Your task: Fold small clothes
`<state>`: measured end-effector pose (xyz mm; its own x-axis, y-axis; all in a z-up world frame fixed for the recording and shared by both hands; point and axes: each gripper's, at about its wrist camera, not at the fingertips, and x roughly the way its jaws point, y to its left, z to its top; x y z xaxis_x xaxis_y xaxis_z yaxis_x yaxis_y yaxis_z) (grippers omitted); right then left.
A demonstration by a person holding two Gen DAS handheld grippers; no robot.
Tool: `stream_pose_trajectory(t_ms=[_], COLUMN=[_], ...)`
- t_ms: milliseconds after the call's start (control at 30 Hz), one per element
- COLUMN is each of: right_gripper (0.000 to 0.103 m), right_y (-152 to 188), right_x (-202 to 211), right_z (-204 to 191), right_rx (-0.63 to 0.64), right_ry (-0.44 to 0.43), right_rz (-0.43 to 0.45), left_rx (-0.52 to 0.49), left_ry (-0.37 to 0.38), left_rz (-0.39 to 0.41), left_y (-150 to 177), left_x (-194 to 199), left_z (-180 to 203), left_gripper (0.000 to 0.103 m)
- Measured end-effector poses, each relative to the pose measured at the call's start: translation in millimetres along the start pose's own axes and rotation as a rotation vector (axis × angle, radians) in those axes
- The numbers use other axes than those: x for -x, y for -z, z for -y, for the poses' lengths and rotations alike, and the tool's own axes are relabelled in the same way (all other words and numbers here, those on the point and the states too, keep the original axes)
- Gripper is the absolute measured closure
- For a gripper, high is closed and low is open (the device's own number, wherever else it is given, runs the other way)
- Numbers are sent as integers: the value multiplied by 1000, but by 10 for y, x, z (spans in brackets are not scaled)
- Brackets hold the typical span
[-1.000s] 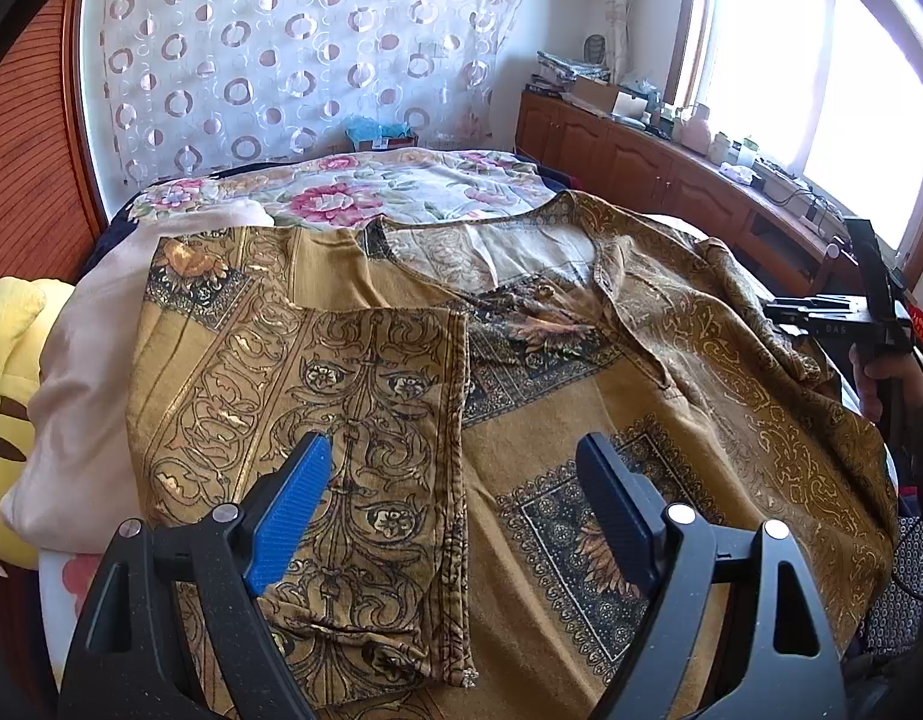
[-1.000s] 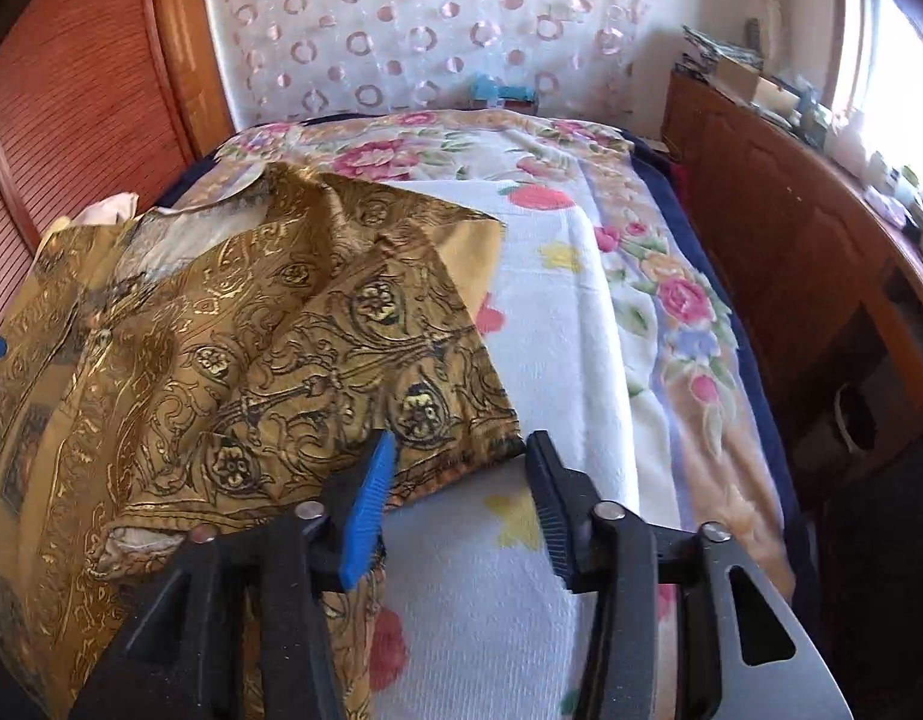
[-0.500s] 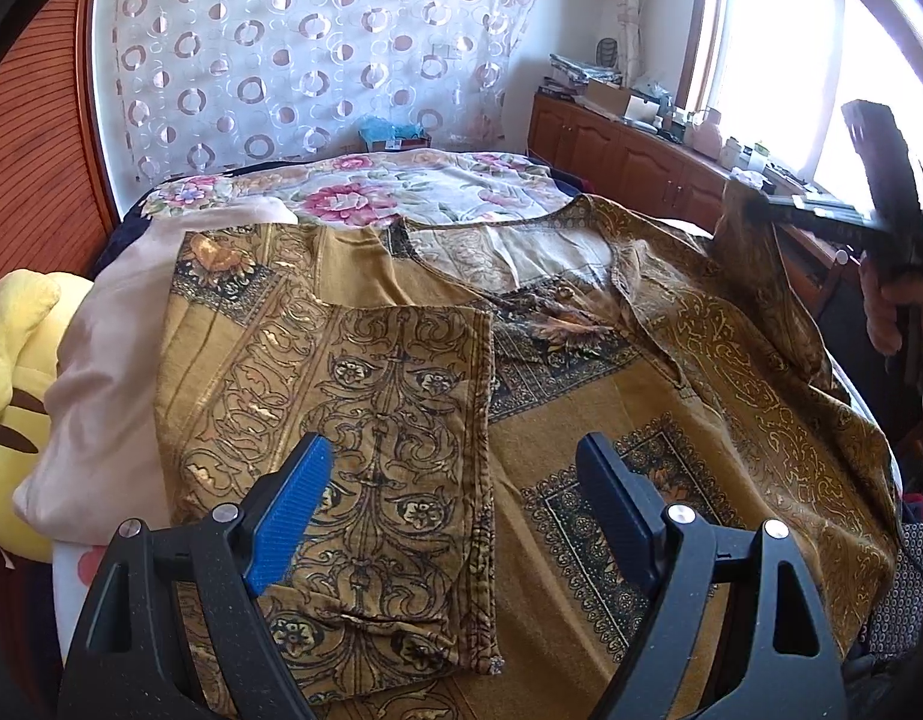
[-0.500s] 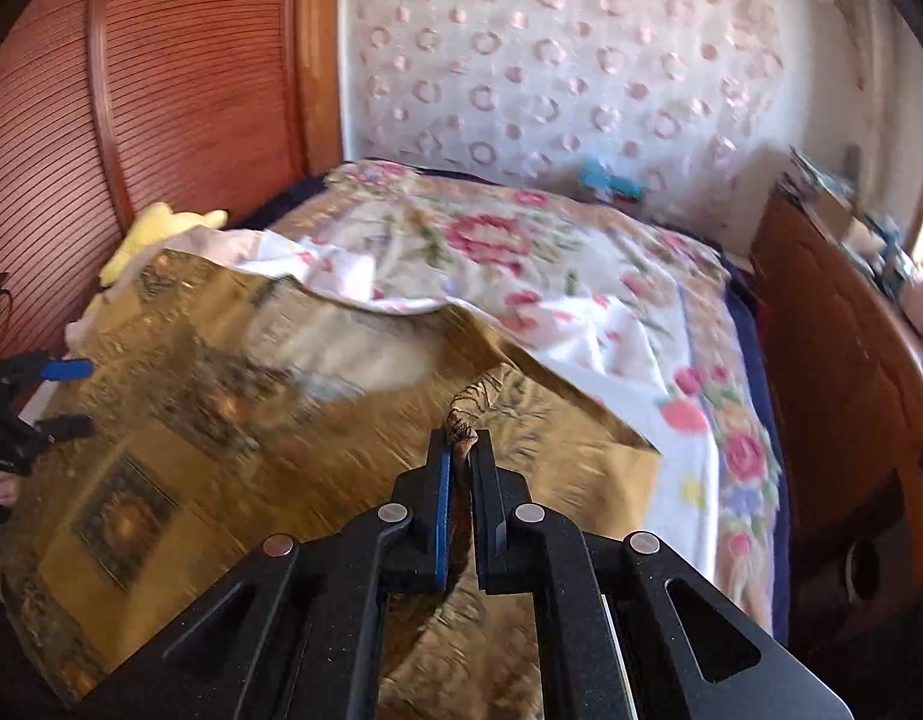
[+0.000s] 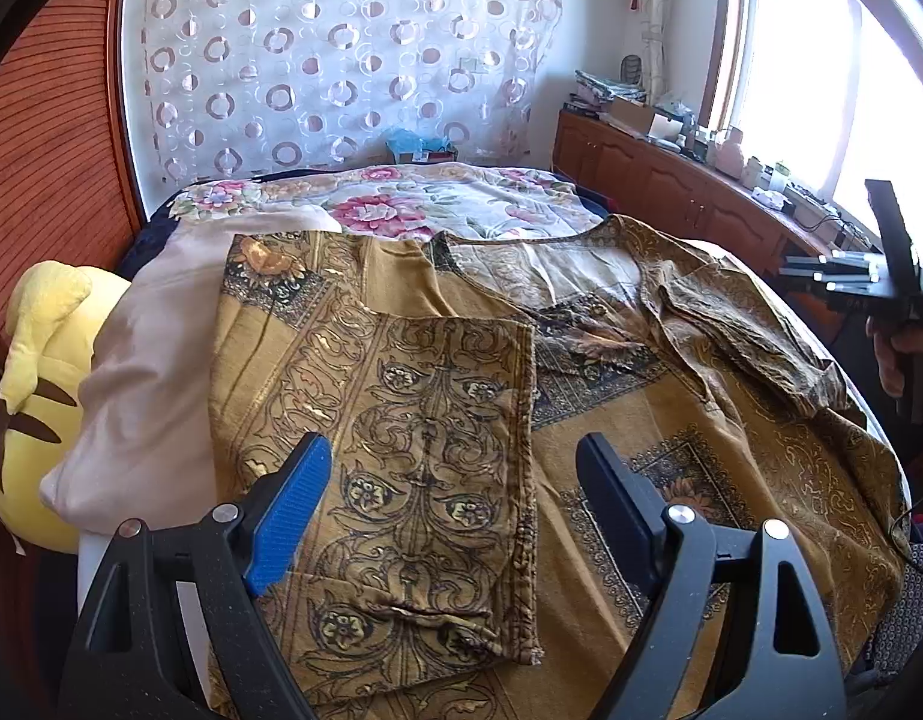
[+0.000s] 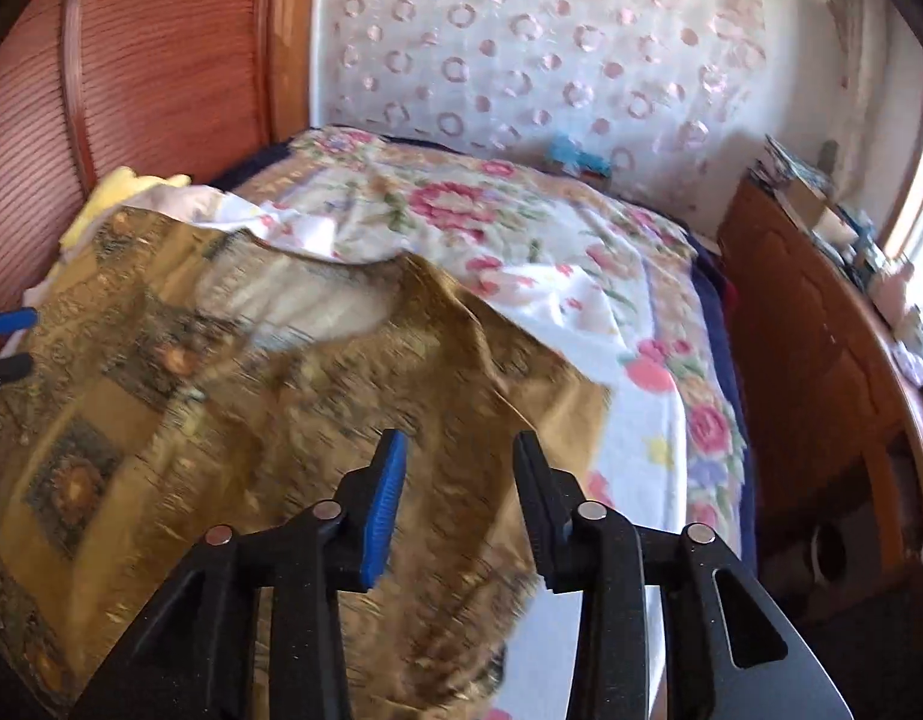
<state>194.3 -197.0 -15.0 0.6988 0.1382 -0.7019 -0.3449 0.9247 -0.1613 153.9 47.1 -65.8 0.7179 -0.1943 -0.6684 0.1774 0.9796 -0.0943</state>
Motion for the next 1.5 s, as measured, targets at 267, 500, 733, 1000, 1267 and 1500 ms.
stream_pose_trajectory(t_ms=[267, 500, 733, 1000, 1267, 1500], right_gripper=[62, 62, 68, 68, 68, 68], right_y=[182, 510, 693, 549, 217, 110], right_x=[-182, 13, 196, 151, -258, -577], right_z=[3, 86, 182, 293, 250, 120], right_rx=[-96, -137, -161, -183, -168, -122], right_ry=[-45, -99, -134, -107, -48, -31], right_rz=[-70, -126, -156, -81, -57, -75], left_rx=[11, -4, 3, 9, 36, 54], left_ry=[0, 14, 11, -28, -109, -150], left_rz=[-25, -35, -30, -21, -17, -8], left_y=[50, 64, 93, 86, 3, -86], left_x=[-70, -129, -80, -80, -72, -85], left_z=[-44, 27, 5, -99, -391, -570], left_gripper=[18, 18, 18, 18, 18, 18])
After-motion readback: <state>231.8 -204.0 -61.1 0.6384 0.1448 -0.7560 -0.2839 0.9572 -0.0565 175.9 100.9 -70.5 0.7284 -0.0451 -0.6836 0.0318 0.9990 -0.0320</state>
